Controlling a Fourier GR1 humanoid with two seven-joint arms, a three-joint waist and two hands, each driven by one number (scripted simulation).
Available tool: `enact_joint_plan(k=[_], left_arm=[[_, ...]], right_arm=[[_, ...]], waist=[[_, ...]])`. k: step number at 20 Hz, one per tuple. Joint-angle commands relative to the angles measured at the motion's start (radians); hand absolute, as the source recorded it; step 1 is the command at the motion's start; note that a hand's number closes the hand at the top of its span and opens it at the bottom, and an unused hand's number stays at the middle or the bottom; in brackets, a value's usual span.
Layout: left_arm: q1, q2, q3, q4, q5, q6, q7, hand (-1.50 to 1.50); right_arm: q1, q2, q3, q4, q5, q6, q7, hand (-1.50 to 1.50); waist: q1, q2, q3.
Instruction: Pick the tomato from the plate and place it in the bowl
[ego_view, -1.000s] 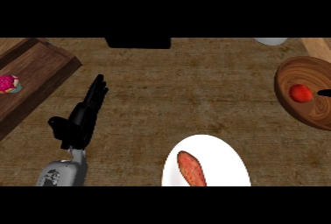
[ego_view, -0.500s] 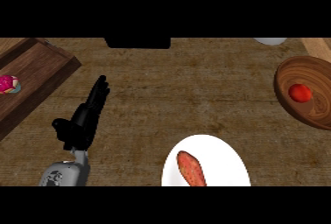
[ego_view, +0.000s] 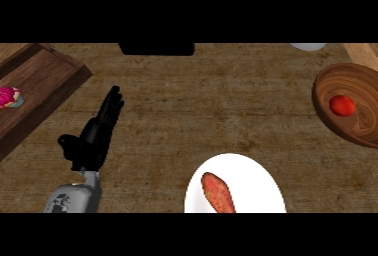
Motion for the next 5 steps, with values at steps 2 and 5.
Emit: enact_joint_plan(k=[2,5], left_arm=[[-0.006,0.002,0.019,0.045,-0.002,0.009,-0.018,0.0],[-0.036,0.021,0.036,0.058,0.022,-0.02,-0.013,0.0]], right_arm=[[0.097,-0.005,0.007,-0.018,-0.013,0.184,-0.185,-1.5],[0.117,-0.02,0.012,-0.024,-0.018,0.185,-0.188,-1.5]], waist=[[-0.01,0.0,0.0],[-0.006,0.002,0.001]])
